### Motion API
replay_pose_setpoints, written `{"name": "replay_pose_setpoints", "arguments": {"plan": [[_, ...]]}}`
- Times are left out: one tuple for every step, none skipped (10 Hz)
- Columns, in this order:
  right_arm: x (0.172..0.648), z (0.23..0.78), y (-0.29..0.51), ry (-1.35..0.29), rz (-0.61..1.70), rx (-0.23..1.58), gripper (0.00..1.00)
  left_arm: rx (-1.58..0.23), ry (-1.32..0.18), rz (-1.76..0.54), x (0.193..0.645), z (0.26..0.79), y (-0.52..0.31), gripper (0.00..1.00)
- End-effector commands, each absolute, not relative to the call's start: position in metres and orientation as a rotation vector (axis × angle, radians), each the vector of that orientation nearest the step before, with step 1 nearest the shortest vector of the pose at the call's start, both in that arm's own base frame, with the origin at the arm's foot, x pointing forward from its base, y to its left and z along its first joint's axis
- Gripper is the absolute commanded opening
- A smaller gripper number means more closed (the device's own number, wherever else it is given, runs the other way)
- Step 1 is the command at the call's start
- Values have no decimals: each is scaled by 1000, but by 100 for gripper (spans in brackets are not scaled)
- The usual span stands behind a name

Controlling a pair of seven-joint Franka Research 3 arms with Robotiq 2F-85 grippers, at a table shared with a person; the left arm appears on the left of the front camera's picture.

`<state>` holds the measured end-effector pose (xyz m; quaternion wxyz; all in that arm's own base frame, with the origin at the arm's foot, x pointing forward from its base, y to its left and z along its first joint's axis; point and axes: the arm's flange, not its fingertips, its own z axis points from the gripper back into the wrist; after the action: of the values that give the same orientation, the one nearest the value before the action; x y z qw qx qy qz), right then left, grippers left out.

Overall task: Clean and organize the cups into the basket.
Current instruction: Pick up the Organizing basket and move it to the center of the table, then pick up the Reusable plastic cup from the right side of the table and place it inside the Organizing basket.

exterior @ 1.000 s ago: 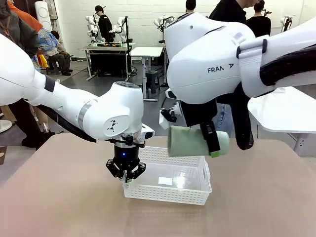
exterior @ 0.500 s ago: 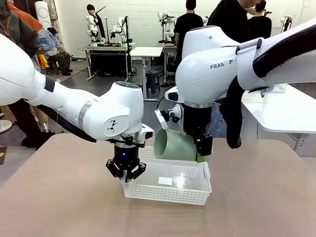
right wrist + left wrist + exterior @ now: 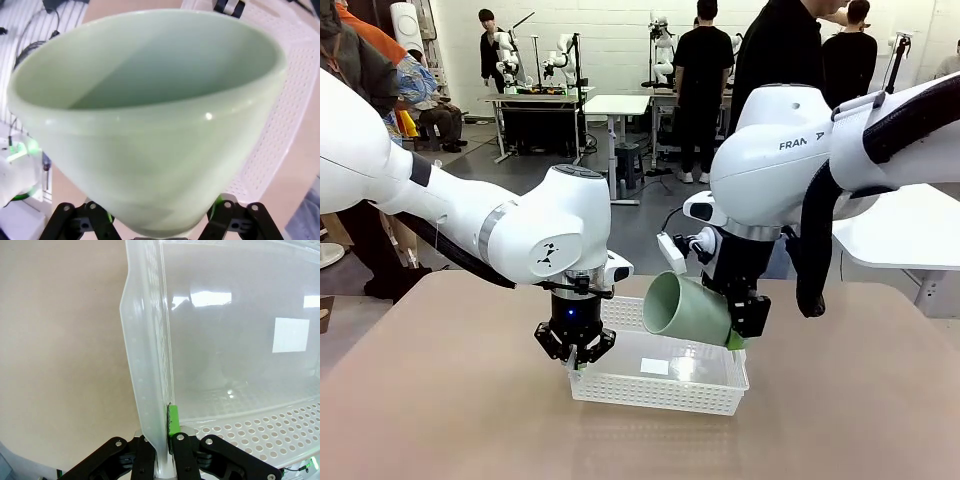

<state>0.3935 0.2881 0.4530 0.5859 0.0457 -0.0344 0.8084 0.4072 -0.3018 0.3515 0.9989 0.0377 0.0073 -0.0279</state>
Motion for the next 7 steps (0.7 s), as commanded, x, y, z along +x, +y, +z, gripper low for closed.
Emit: {"name": "replay_pose_setpoints", "arguments": {"plan": [[396, 460, 297, -61, 1893, 85, 79, 81, 15, -62, 406, 350, -303, 0], [396, 460, 297, -61, 1893, 85, 79, 81, 15, -62, 406, 350, -303, 0], [396, 460, 297, -61, 1893, 85, 79, 81, 15, -62, 406, 350, -303, 0], [394, 457, 293, -86, 1895, 101, 79, 81, 15, -62, 406, 350, -303, 0], [394, 445, 296, -87, 1890, 135, 79, 81, 15, -62, 406, 350, -303, 0], [393, 435, 299, -100, 1872, 145, 79, 81, 15, -62, 406, 350, -303, 0], [391, 427, 300, -112, 1837, 164, 79, 81, 15, -62, 406, 350, -303, 0]]}}
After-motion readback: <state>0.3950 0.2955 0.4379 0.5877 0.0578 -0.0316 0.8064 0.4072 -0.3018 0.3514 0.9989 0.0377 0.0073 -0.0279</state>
